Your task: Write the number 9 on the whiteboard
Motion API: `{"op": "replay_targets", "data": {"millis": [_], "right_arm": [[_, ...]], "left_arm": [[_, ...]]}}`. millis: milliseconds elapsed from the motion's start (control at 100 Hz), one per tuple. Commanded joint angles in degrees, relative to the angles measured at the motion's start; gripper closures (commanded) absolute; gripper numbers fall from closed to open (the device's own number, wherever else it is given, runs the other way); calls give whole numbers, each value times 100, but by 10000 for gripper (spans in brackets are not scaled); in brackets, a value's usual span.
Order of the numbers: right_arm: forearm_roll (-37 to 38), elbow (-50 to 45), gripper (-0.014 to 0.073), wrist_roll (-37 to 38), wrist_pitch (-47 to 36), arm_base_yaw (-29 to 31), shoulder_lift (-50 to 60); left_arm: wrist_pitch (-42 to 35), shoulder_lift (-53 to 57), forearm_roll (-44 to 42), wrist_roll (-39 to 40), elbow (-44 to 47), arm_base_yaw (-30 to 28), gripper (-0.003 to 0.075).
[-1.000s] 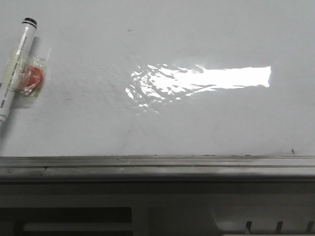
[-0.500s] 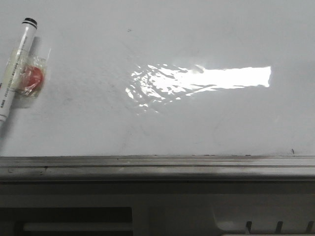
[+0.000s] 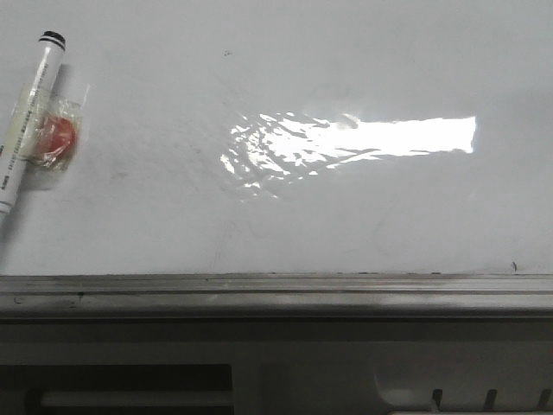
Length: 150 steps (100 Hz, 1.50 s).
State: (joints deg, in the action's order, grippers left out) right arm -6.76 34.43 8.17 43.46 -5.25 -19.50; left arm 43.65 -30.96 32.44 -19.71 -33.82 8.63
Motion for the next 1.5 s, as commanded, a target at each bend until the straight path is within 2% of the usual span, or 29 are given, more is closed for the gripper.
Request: {"op": "replay_targets", "data": {"millis": [0,120,280,580,830,1210,1330,1490], "right_arm": [[-64,200,244,-85,-457,25,-99],[-64,200,244,-171,-507,25,-99],[-64,200,244,-171,-581,25,-99],[-64,200,244,-171,-548,25,-99],[-64,170,244,-171,-539,25,-99],[-64,145,244,-171,-572,25,-99],[-64,145,244,-171,-572,25,-99],[-64,145,244,-171,-572,25,-99]], "left_arm": [[-237,-208,302,-3,-205,270,434],[-322,-682,382,-3,-205,619,434],[-808,-1435,673,-3,-205,867,435],[-1089,-2391,787,-3,-205,874,435],[-1302,-2629,1198,-216,-217,874,435],[-1358,-3024,1253,-329,-217,874,440],[-1357,-3082,1329,-343,-217,874,507],[-1357,-3082,1329,-348,-217,874,734]]}}
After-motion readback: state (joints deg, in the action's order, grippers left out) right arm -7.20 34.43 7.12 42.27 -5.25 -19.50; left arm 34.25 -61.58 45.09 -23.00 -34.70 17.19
